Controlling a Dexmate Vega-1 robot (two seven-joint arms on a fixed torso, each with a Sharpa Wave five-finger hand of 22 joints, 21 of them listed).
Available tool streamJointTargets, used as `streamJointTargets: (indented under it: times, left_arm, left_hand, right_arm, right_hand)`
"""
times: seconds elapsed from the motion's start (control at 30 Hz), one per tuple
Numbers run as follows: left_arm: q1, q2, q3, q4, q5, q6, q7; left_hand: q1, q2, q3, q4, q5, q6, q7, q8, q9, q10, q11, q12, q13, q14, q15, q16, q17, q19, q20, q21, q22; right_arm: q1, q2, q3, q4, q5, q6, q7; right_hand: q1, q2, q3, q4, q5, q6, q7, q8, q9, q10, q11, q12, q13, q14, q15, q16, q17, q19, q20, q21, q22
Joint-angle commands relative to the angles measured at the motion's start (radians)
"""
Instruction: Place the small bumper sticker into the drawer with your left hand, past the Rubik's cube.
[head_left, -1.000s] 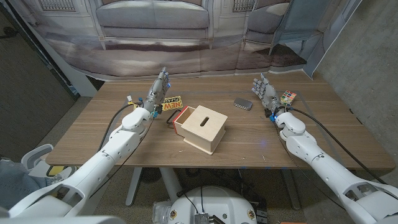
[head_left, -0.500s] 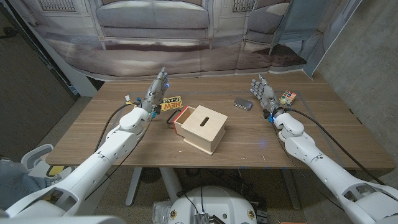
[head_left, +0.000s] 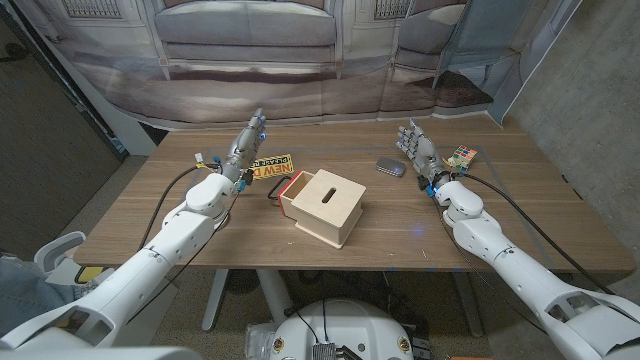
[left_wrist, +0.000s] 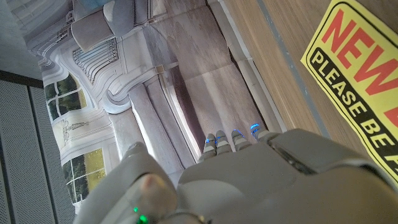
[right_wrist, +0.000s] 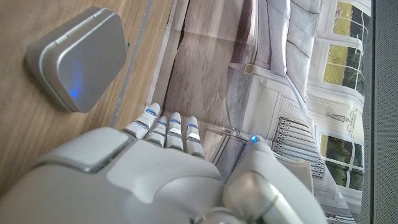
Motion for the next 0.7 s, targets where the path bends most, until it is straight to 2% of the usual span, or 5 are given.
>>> streamJointTargets:
  times: [0.03,0.7]
  left_arm:
    - [0.01,0.053,-0.002,-0.045,0.06,0.047,0.045]
    - [0.016,0.079,0.002,-0.075,0.162,0.068,0.123]
  left_hand:
    - [0.016,0.001,0.003,-0.009,0.007,0.016,0.001,0.007,0.003,0.012,0.001,0.01,0.003,0.009,-0.005,0.007,0.003,-0.052,-0.066,0.007,0.005]
    - [0.048,0.003,0.007,-0.028,0.009,0.04,-0.007,0.012,0.003,0.038,-0.008,0.014,0.004,0.031,-0.008,0.007,0.003,-0.035,-0.062,0.008,0.005]
  right_arm:
    - [0.029,0.016,-0.015,0.038,-0.013,0.018,0.034]
    - [0.03,0.01,-0.014,0.019,-0.017,0.021,0.031]
  right_hand:
    - [0.006,0.004,0.002,-0.003,0.002,0.01,0.003,0.003,0.003,0.003,0.001,0.007,0.001,0.003,0.002,0.005,0.005,0.011,-0.001,-0.004,0.005]
    - [0.006,0.006,0.0,-0.004,0.001,0.009,0.0,0.002,0.003,0.005,-0.002,0.007,0.001,0.005,0.001,0.004,0.005,0.014,0.0,-0.009,0.006]
